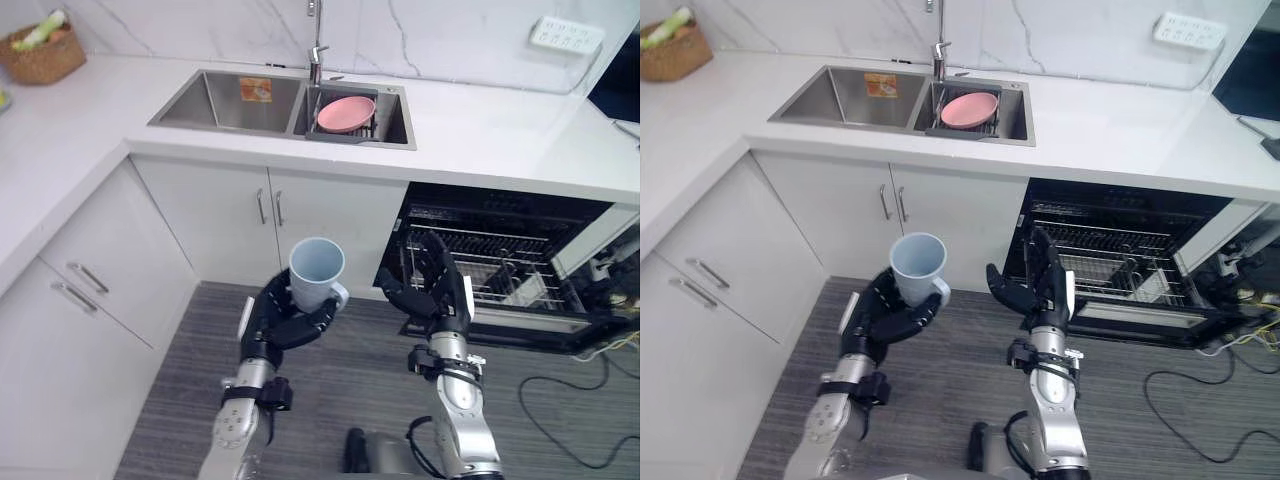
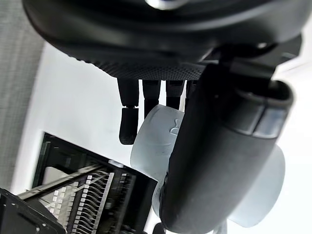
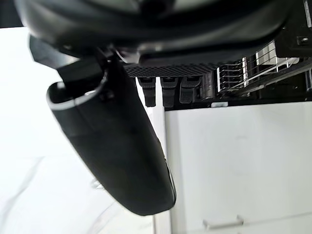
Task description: Walk over to the sink, pick up the cup, carry it to the dishwasher, place the cup inside the dishwasher, then close the dishwasher door
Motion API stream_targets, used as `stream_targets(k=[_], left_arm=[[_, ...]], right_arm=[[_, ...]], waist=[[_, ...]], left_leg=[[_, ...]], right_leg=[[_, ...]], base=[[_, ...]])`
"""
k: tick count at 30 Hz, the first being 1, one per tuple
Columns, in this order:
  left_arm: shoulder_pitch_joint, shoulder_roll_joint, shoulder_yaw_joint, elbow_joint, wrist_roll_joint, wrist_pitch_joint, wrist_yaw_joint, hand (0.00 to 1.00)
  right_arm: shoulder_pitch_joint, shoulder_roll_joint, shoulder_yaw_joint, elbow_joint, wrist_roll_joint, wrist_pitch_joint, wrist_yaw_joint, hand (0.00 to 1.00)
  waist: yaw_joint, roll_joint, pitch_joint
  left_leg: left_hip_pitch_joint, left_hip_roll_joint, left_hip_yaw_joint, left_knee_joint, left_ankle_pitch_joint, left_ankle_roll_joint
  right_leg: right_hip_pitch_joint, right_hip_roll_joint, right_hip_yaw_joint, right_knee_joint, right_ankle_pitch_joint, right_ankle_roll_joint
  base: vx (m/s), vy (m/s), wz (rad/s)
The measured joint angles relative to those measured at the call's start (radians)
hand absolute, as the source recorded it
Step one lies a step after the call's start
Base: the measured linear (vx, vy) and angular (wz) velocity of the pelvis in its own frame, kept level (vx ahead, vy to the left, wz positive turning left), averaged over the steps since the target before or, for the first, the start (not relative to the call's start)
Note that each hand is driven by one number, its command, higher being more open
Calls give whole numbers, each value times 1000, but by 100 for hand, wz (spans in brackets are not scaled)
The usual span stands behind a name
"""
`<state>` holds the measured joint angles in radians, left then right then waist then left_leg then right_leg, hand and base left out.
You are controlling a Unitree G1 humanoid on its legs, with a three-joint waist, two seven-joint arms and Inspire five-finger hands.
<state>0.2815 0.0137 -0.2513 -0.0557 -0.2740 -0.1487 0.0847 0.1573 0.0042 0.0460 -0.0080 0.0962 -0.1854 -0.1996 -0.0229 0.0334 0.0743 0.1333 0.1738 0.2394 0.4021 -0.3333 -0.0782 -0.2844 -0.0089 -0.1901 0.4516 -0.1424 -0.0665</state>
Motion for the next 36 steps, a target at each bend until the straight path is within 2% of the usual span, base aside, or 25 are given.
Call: stream_targets(k=[1, 2, 3, 4, 5, 7, 9, 10, 11, 12, 14, 15, 18, 20, 21, 25, 27, 28, 31, 33, 35, 36], left_arm=[[1, -9, 0, 1, 0, 5, 0, 30], [4, -19, 0, -1, 0, 5, -2, 30], [6, -21, -1, -5, 0, 5, -5, 30], [11, -33, -1, -20, 0, 3, -8, 30], [11, -38, 0, -34, 0, -1, -9, 30], [15, -43, 5, -46, 0, -2, -10, 30], [22, -48, 11, -50, 0, -2, -10, 30], [22, -47, 11, -50, 0, -2, -9, 30], [22, -48, 10, -49, 0, -2, -9, 30], [28, -44, 8, -48, 0, -1, -8, 30], [29, -22, 10, -45, 0, -2, -3, 30], [31, -19, 10, -45, 0, -1, 1, 30], [36, -17, 10, -45, 0, -1, 1, 30], [36, -16, 10, -48, 0, -1, 1, 30], [36, -12, 10, -48, 0, -1, 1, 30], [37, 9, 9, -51, 0, -1, 1, 30], [33, 10, 9, -52, 0, -2, 1, 30], [27, 8, 8, -52, 0, -2, 1, 30], [4, -9, 3, -49, 1, -1, -3, 30], [4, -31, 10, -49, 1, -1, -3, 30], [4, -40, 33, -51, 1, -2, -2, 30], [4, -40, 41, -51, 1, -2, 0, 30]], right_arm=[[20, 1, 2, -10, 0, 6, 0, 90], [56, 1, 9, -42, 1, 8, -1, 90], [75, 1, 11, -66, 1, 8, -2, 90], [99, 3, 18, -124, 2, 8, -3, 90], [107, 4, 25, -173, 11, 3, -4, 90], [103, 4, 31, -219, 38, -8, -4, 90], [90, 4, 30, -226, 41, -17, -5, 90], [87, 4, 26, -226, 42, -17, -6, 90], [87, 3, 24, -222, 42, -18, -7, 90], [88, 3, 24, -210, 42, -19, -6, 90], [93, 29, 23, -191, 71, -16, -3, 90], [88, 42, 25, -192, 77, -16, 5, 90], [90, 43, 35, -187, 77, -16, 20, 90], [88, 47, 41, -183, 77, -16, 25, 90], [85, 49, 50, -172, 77, -16, 30, 90], [80, 48, 59, -135, 76, -15, 42, 90], [66, 43, 61, -108, 77, -15, 44, 90], [51, 44, 67, -87, 77, -15, 45, 90], [58, 30, 66, -77, 82, -13, 47, 90], [87, 26, 68, -79, 110, -12, 49, 90], [102, 16, 88, -110, 146, -12, 63, 90], [108, 13, 97, -129, 157, -12, 68, 90]], waist=[[1, 4, 6], [6, 4, 9], [11, 5, 9], [17, 7, 8], [23, 8, 7], [43, 7, 5], [54, 8, 4], [57, 9, 4], [57, 18, -3], [59, 5, -8], [39, -40, -25], [43, -48, -27], [58, -50, -24], [63, -52, -23], [62, -60, -18], [45, -81, -6], [32, -79, -6], [31, -94, -16], [23, -55, 0], [26, -52, 1], [33, -32, 11], [33, -24, 9]], left_leg=[[-33, 23, -15, 130, 33, -5], [-104, 51, -47, 342, 116, -18], [-136, 61, -55, 431, 115, -28], [-204, 75, -56, 537, 99, -16], [-261, 88, -53, 559, 68, -1], [-315, 92, -62, 469, 24, 31], [-334, 72, -109, 291, 15, 41], [-336, 48, -163, 151, 20, 37], [-327, 22, -208, 51, 95, 29], [-312, 7, -198, 38, 129, 34], [-306, -40, -160, 21, 128, 54], [-303, -54, -132, 30, 115, 74], [-254, -63, -66, 31, 84, 94], [-218, -62, -27, 14, 66, 96], [-184, -64, 15, -5, 58, 97], [-128, -60, 69, -31, 42, 101], [-134, -51, 84, -33, 40, 99], [-145, -51, 92, -24, 35, 88], [-157, -20, 57, -9, 35, 76], [-139, 5, 45, 30, 37, 72], [-178, 72, 35, 234, 45, 62], [-198, 88, 26, 287, 56, 57]], right_leg=[[50, 13, 0, -25, -6, -6], [124, 19, 11, -72, -9, -12], [158, 21, 17, -98, -11, -12], [213, 23, 30, -144, -11, -12], [246, 24, 48, -178, -14, -7], [262, 24, 95, -192, -22, 6], [266, 22, 143, -188, -34, 26], [265, 20, 171, -178, -46, 45], [251, 15, 202, -152, -69, 73], [242, 6, 223, -137, -78, 83], [238, -47, 255, -158, -83, 115], [236, -64, 282, -166, -77, 129], [220, -81, 323, -113, -78, 146], [179, -86, 303, -24, -86, 158], [131, -105, 246, 72, -88, 162], [77, -143, 115, 182, -85, 166], [72, -147, 58, 149, -108, 136], [84, -142, 35, 84, -119, 114], [145, -101, 9, -21, -113, 105], [207, -79, -5, -71, -112, 101], [288, -37, 1, -132, -105, 90], [301, -28, 7, -142, -103, 88]], base=[[419, -92, -7], [401, -64, -12], [442, -25, -22], [289, 34, -33], [264, 51, -40], [189, 114, -67], [180, 226, -74], [193, 355, -67], [130, 253, -71], [173, 325, -49], [217, 319, -33], [225, 309, -43], [128, 192, -63], [63, 100, -79], [45, 73, -66], [32, 6, -49], [41, -88, -32], [66, -113, -28], [83, -100, -4], [105, -95, 12], [108, -50, -16], [128, 24, -28]])
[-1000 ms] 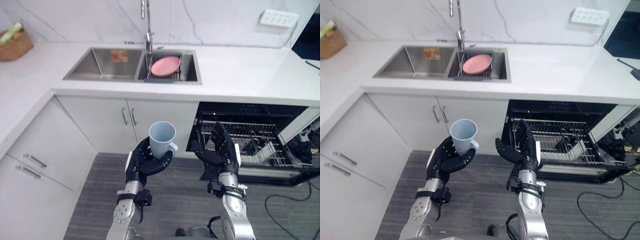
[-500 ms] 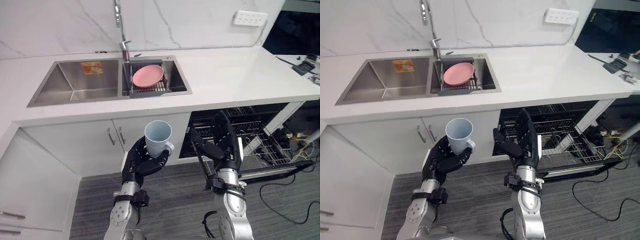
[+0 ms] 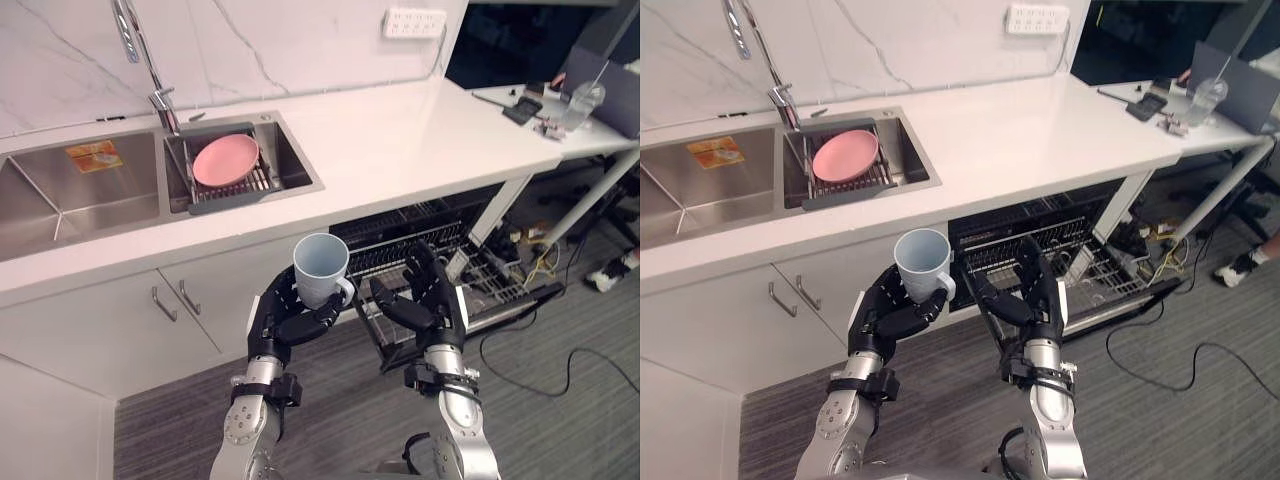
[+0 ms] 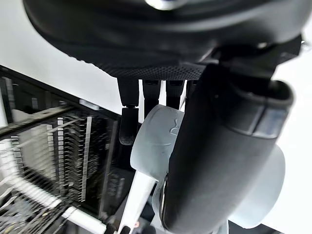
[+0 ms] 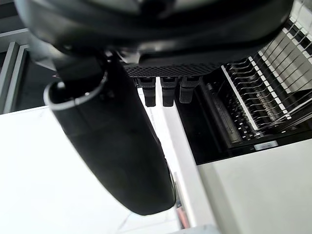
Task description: Walk over to the sink, pick up the cup, carry it to the dishwasher, place the cup inside the dishwasher, then close the dishwasher door
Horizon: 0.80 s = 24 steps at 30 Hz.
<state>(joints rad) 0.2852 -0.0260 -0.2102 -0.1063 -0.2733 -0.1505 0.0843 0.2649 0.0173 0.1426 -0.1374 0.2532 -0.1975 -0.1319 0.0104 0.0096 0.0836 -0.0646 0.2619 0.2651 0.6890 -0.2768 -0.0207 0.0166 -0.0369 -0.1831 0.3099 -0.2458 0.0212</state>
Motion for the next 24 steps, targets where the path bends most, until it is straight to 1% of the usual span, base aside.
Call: stream_targets(k=[1, 2, 3, 4, 5, 6, 7, 8, 10, 11, 13, 16, 19, 21, 24], left_arm=[[0, 1, 18, 0, 1, 0, 2, 30], [0, 0, 29, -1, 4, 0, 5, 30], [-3, 0, 30, -2, 9, -1, 5, 30], [-8, 1, 32, -2, 23, -1, 5, 30], [-14, 2, 26, -2, 39, 0, 4, 30], [-17, -3, 23, -2, 46, 0, 5, 30], [-17, -7, 22, -2, 50, 0, 6, 30], [-17, 2, 27, 0, 59, -1, 12, 30], [-29, 19, 29, 0, 59, -2, 27, 30], [-36, 29, 31, 0, 59, -3, 35, 30], [-34, 33, 30, 0, 60, -3, 41, 30], [-35, 40, 26, 1, 80, -3, 41, 30], [-53, 47, 24, 11, 95, -3, 45, 30], [-85, 49, 19, 49, 110, -2, 49, 30], [-136, 59, 16, 95, 119, 0, 66, 30]], right_arm=[[13, 0, 9, -42, 3, 0, 12, 90], [20, 0, 19, -77, 16, -5, 23, 90], [18, 0, 17, -89, 25, -9, 25, 90], [15, 0, 12, -99, 39, -18, 25, 90], [8, 1, 3, -99, 39, -24, 26, 90], [-3, 0, -5, -87, 39, -24, 26, 90], [-7, -2, -8, -77, 39, -24, 27, 90], [-9, 8, -5, -37, 39, -17, 30, 90], [5, 24, 1, -35, 39, -13, 43, 90], [5, 22, 10, -35, 38, -12, 57, 90], [7, 22, 19, -42, 39, -11, 72, 90], [34, 26, 20, -69, 41, -11, 92, 90], [38, 24, 18, -69, 69, -11, 95, 90], [44, 18, 12, -64, 80, -11, 95, 90], [44, 4, 16, -35, 95, -11, 111, 90]], waist=[[4, 1, -7], [11, -6, -14], [15, -6, -15], [20, -9, -16], [24, -15, -13], [23, -18, -11], [23, -4, -18], [27, -29, -23], [19, -56, -29], [21, -73, -32], [22, -78, -35], [18, -79, -42], [-3, -78, -54], [-8, -74, -63], [-30, -72, -71]], left_leg=[[-49, 15, -19, 94, 29, -3], [-69, 5, -38, 94, -1, -16], [-75, -7, -48, 67, -30, -20], [-90, -32, -75, 24, -63, -19], [-121, -69, -117, -37, -84, -17], [-142, -107, -163, -150, -60, -20], [-133, -114, -185, -239, 5, -20], [-92, -133, -158, -282, 94, -34], [-87, -151, -149, -290, 92, -29], [-81, -160, -131, -300, 91, -27], [-62, -163, -114, -315, 89, -24], [-27, -162, -90, -354, 92, -19], [-18, -158, -79, -390, 112, -24], [-4, -153, -68, -419, 126, -26], [22, -152, -56, -468, 150, -27]], right_leg=[[18, 2, 13, -22, 5, -7], [18, -7, 31, -38, 13, -5], [17, -13, 41, -41, 15, -1], [18, -24, 55, -48, 18, 4], [17, -46, 73, -54, 22, 11], [16, -67, 84, -52, 24, 18], [16, -68, 93, -53, 25, 24], [34, -85, 132, -68, 26, 47], [42, -103, 147, -95, 36, 48], [45, -114, 157, -113, 43, 51], [52, -118, 166, -128, 57, 62], [63, -115, 186, -149, 57, 62], [54, -105, 207, -164, 59, 62], [47, -96, 222, -168, 67, 56], [41, -88, 241, -170, 78, 44]], base=[[152, 64, -36], [156, 78, -39], [128, 78, -37], [120, 109, -30], [133, 178, -32], [140, 270, -31], [148, 319, -52], [139, 269, -41], [126, 206, -21], [95, 158, -17], [60, 80, -27], [17, -4, -25], [-5, -50, -19], [-9, -57, -21], [-10, -25, -16]])
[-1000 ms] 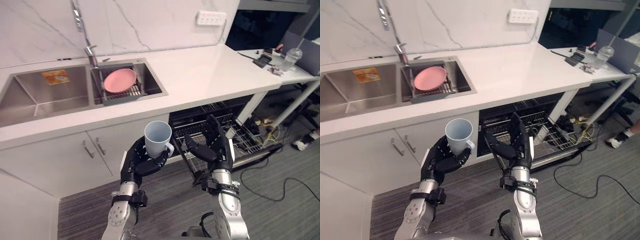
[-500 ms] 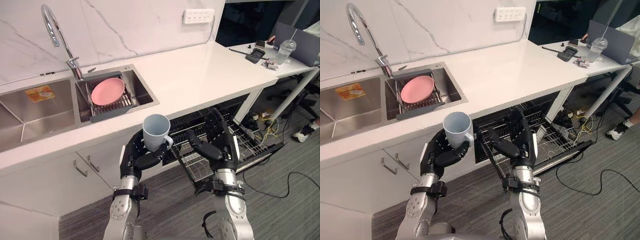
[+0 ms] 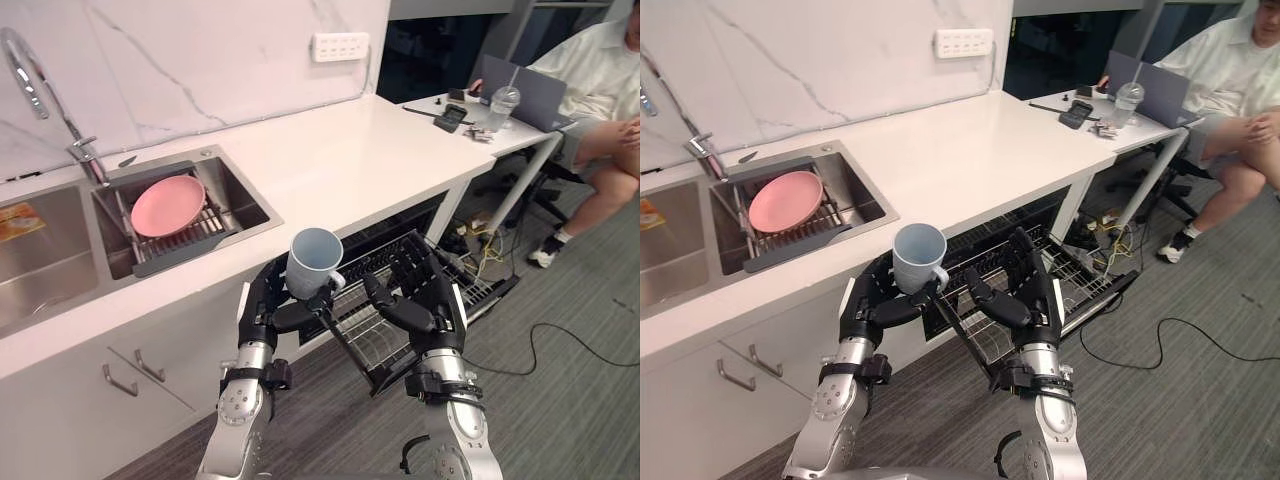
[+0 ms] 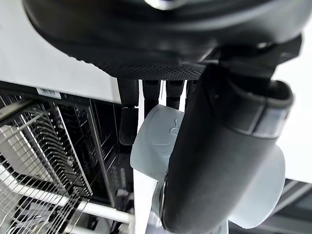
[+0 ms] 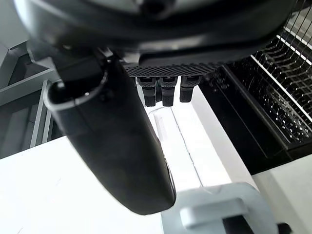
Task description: Walk over to the sink, pick up the cup, carry it to the dishwasher, place the cup inside the dishwasher, then close the dishwasher door
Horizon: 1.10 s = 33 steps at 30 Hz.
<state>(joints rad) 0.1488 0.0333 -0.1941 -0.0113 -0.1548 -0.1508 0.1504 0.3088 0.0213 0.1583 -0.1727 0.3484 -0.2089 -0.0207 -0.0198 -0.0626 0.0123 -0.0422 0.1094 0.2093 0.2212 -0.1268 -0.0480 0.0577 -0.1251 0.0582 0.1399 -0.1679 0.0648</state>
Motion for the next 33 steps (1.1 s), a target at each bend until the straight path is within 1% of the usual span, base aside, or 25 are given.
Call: stream_targets(k=[2, 5, 8, 11, 15, 17, 19, 20, 21, 24, 29, 33], left_arm=[[-30, 6, 2, 15, 0, 0, 5, 30], [-48, 10, 13, 30, 0, 0, 15, 30], [-76, 26, 14, 69, 0, 1, 19, 30], [-96, 34, 14, 95, 0, 1, 19, 30], [-100, 38, 13, 115, 0, 1, 19, 30], [-101, 39, 10, 125, 0, 1, 18, 30], [-101, 39, 7, 133, 0, 1, 16, 30], [-101, 38, -9, 135, 0, 2, 15, 30], [-101, 37, -15, 135, 0, 2, 13, 30], [-106, 28, -55, 135, 0, 2, -7, 30], [-131, 46, -92, 135, 0, 2, -16, 30], [-132, 60, -118, 135, -2, 2, -21, 30]], right_arm=[[0, -4, 2, 22, 23, 0, 11, 90], [-1, -15, 6, 41, 24, 1, 35, 90], [-2, -27, 9, 48, 33, 4, 57, 90], [-6, -36, 10, 49, 52, 6, 70, 90], [-29, -46, 32, 63, 51, 8, 79, 90], [-47, -52, 55, 73, 51, 9, 81, 90], [-55, -57, 68, 73, 51, 9, 84, 90], [-58, -62, 70, 73, 51, 9, 85, 90], [-59, -63, 71, 73, 51, 9, 85, 90], [-67, -73, 71, 73, 51, 9, 85, 90], [-81, -77, 85, 73, 51, 9, 84, 90], [-112, -78, 93, 87, 51, 9, 73, 90]], waist=[[-2, 1, -1], [-9, 7, -4], [-22, 18, -12], [-23, 18, -12], [-23, 19, -14], [-20, 21, -19], [-23, 23, -18], [-24, 24, -19], [-24, 25, -20], [-26, 44, -32], [-26, 45, -33], [-25, 43, -34]], left_leg=[[22, 2, 20, -42, 19, 2], [34, 2, 36, -66, 32, 5], [35, -3, 43, -79, 42, 11], [33, -14, 48, -80, 49, 19], [24, -28, 36, -79, 53, 26], [8, -47, -11, -86, 53, 27], [6, -48, -21, -100, 62, 29], [6, -48, -29, -106, 68, 24], [6, -47, -33, -108, 75, 31], [6, -46, -35, -116, 82, 27], [5, -46, -43, -122, 90, 25], [5, -51, -65, -154, 116, 23]], right_leg=[[-9, 7, 24, -8, 20, -5], [-12, 10, 47, -32, 51, -5], [-11, 5, 55, -58, 83, -1], [-10, -5, 68, -75, 95, 10], [-17, -13, 84, -91, 100, 18], [-41, -10, 101, -94, 105, 27], [-55, -4, 109, -93, 110, 35], [-59, 1, 110, -91, 110, 36], [-60, 3, 110, -90, 110, 36], [-62, 4, 109, -91, 111, 36], [-59, 4, 101, -94, 111, 36], [-59, 2, 78, -96, 111, 36]], base=[[-21, 7, -29], [-34, 35, -26], [-55, 46, -11], [-73, 32, -6], [-109, 5, -12], [-114, -11, -24], [-81, -32, -15], [-60, -44, -7], [-38, -44, -1], [-6, -11, 0], [-3, -7, 5], [-16, -17, 15]])
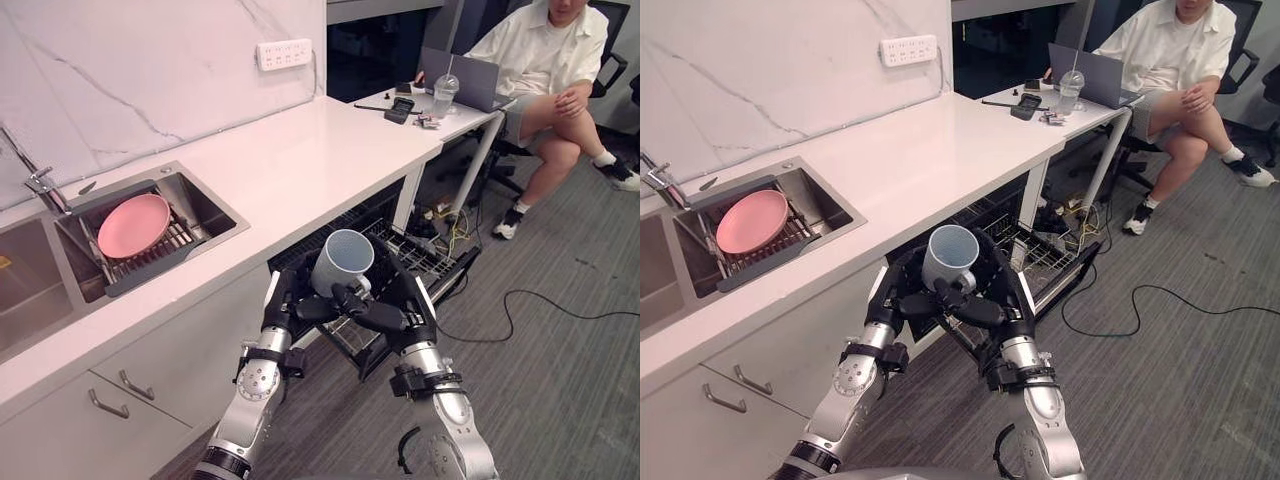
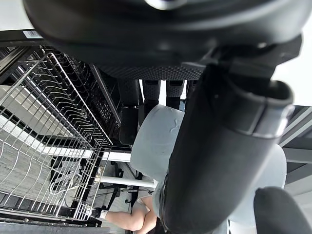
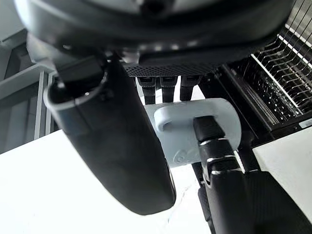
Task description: Walk over to the sink, pick up the cup, carry it to the dishwasher, place the cup inside the dishwasher, then close the dishwasher door
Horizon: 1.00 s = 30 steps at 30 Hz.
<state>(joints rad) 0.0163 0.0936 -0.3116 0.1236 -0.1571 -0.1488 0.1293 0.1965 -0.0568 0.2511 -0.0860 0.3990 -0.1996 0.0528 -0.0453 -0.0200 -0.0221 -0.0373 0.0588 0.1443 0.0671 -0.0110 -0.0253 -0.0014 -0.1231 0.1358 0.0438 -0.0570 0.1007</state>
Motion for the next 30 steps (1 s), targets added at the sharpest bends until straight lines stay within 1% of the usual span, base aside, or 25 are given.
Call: stream_targets(k=[7, 8, 14, 20, 21, 26, 30], left_arm=[[0, 15, -57, 0, -1, 0, -5, 30], [0, 15, -61, 0, -4, 0, -4, 30], [-3, 24, -71, -1, -24, 0, -5, 30], [-6, 26, -88, -4, -41, 0, -6, 30], [-7, 27, -87, -4, -41, 0, -6, 90], [-7, 27, -88, -9, -41, 0, -6, 90], [-6, 16, -86, -39, -40, 3, -8, 90]], right_arm=[[-42, 0, 0, 38, -1, 0, -30, 90], [-45, -1, 0, 39, -1, 0, -37, 30], [-108, -24, -7, 97, -11, 0, -66, 30], [-128, -31, -8, 103, -9, 3, -73, 30], [-128, -31, -8, 103, -9, 3, -72, 30], [-128, -28, -23, 102, -9, 2, -69, 30], [-128, 8, -61, 97, -12, 1, -69, 30]], waist=[[4, -3, -2], [4, -6, -4], [6, -19, -13], [8, -22, -14], [8, -22, -14], [9, -22, -14], [9, -22, -14]], left_leg=[[17, -3, -19, -64, 44, -3], [18, -3, -24, -73, 51, -2], [21, -4, -36, -97, 70, -3], [18, -4, -52, -105, 82, -3], [18, -4, -52, -105, 83, -3], [18, -3, -53, -105, 83, -3], [29, -4, -51, -130, 94, -3]], right_leg=[[0, 2, -22, 0, 1, -1], [0, 2, -26, 0, 1, -2], [2, 3, -35, 0, 4, -2], [6, 4, -53, 0, 5, -3], [6, 4, -53, 0, 5, -4], [6, 4, -53, 0, 6, -4], [5, 6, -56, 0, 6, -4]], base=[[-31, -20, 10], [-27, -20, 9], [-14, -7, 5], [-29, -10, 10], [-32, -7, 2], [0, 0, 0], [0, 0, 0]])
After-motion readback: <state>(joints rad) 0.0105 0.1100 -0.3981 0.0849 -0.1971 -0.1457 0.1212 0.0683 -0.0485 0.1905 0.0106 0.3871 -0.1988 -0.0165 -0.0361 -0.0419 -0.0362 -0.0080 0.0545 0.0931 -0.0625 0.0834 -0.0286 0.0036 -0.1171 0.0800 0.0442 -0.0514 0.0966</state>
